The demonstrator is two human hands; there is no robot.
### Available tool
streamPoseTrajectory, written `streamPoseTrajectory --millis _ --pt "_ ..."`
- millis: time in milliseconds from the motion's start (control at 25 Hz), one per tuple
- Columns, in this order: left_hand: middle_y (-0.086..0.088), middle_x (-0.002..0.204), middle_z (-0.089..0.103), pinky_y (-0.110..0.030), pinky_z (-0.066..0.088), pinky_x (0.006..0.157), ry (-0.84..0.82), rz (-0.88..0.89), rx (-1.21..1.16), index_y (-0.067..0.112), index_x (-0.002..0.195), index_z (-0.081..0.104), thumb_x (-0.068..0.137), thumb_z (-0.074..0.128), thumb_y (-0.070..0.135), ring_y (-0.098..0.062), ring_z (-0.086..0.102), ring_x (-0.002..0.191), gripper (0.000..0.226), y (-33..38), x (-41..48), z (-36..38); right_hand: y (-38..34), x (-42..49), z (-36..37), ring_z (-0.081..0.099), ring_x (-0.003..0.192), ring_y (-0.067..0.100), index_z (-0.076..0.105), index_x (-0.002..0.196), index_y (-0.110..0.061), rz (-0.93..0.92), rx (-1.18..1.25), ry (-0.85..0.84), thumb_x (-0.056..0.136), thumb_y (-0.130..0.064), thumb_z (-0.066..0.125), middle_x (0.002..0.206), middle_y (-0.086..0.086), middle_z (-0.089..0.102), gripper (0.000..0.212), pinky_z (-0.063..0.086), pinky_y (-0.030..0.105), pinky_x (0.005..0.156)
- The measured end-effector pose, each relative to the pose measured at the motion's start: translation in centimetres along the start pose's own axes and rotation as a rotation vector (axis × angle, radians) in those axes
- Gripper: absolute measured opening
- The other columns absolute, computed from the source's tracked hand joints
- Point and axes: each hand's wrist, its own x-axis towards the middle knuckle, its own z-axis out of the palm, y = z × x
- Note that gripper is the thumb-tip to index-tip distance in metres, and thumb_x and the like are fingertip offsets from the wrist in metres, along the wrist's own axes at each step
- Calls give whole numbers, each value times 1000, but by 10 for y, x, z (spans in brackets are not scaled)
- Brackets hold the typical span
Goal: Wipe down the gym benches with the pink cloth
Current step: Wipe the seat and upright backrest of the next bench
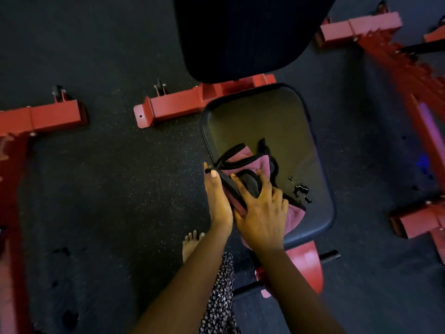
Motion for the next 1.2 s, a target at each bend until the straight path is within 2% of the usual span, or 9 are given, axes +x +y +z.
streamPoseTrajectory --millis 200,360,520,600,720,800,920,1040,1200 --pt "2 158 7 -44 19 116 148 116 85 34 148 5 74 30 76 -18 14 143 89 14 -32 42 68 0 -11 52 100 44 47 133 -39 190 64 55 72 -39 71 134 22 46 65 45 51 78" --pt "0 157 6 -44 18 116 221 186 143 29 149 3 90 30 58 -21 14 144 71 4 -27 46 126 15 -13 49 103 48 51 132 -34 391 125 162 76 -49 46 130 27 46 58 44 55 82" --pt "1 158 3 -46 16 118 188 141 210 29 148 -1 93 36 51 -20 10 145 70 6 -28 43 157 25 -13 41 118 44 44 138 -32 515 235 93 85 -39 58 135 24 40 55 38 52 94" --pt "2 158 0 -48 14 118 167 182 355 26 148 -1 94 39 47 -18 6 145 71 6 -44 41 161 23 -18 42 118 43 43 138 -32 459 290 71 82 -47 52 134 24 41 59 38 50 96" --pt "8 155 1 -44 4 119 91 499 683 28 146 1 90 32 57 -10 -1 144 71 7 -66 47 161 25 -27 48 115 41 48 135 -29 359 381 77 70 -60 36 130 21 47 73 42 47 94" --pt "6 156 6 -38 -2 117 -17 651 862 25 146 6 88 26 60 -9 -2 144 70 19 -45 56 159 44 -35 50 113 38 50 134 -26 294 394 62 70 -59 36 128 20 49 72 44 46 92" --pt "-3 155 20 -43 1 117 -66 836 1226 19 147 16 92 27 50 -16 5 144 64 42 10 67 156 102 -56 52 108 36 51 133 -27 143 368 54 73 -58 38 123 19 51 69 45 46 90" --pt "-6 152 30 -51 10 116 -121 920 1547 17 145 25 92 29 49 -24 19 143 63 46 35 69 136 174 -66 50 110 38 52 132 -28 -124 217 39 77 -55 40 126 19 52 63 41 46 91" --pt "-8 149 35 -50 15 113 -143 946 1670 19 143 31 90 34 49 -28 26 141 62 42 36 71 108 230 -46 41 121 34 42 137 -39 -330 20 -88 77 -60 36 139 11 43 64 36 50 96"
